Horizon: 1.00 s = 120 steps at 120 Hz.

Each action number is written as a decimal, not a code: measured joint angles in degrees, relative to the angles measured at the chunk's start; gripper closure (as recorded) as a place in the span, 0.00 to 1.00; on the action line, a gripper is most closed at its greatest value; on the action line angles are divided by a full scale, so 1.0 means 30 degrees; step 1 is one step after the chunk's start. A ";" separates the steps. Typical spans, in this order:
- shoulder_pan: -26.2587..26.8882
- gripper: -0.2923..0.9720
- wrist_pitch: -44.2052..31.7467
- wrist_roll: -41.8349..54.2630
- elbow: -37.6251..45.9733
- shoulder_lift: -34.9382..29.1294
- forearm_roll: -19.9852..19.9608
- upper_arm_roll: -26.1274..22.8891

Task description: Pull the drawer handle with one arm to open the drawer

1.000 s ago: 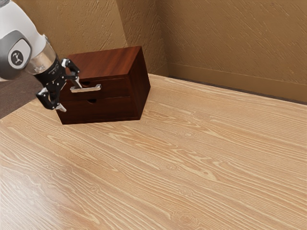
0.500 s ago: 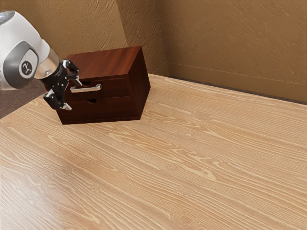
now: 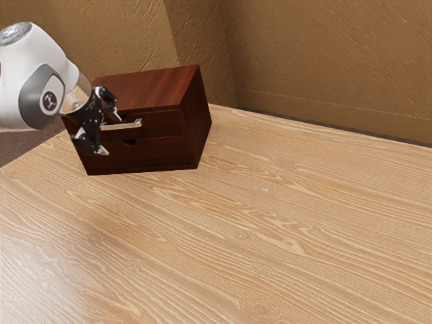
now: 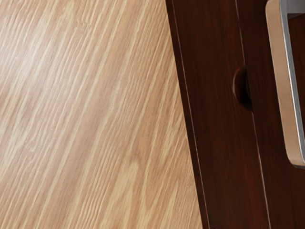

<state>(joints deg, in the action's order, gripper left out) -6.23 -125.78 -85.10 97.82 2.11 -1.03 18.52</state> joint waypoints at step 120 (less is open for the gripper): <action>-0.1208 0.23 -0.0592 -0.0085 -0.1992 0.2752 -0.1935 -0.0022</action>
<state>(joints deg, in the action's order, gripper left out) -9.86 -127.55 -85.35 91.85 10.37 -6.84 18.45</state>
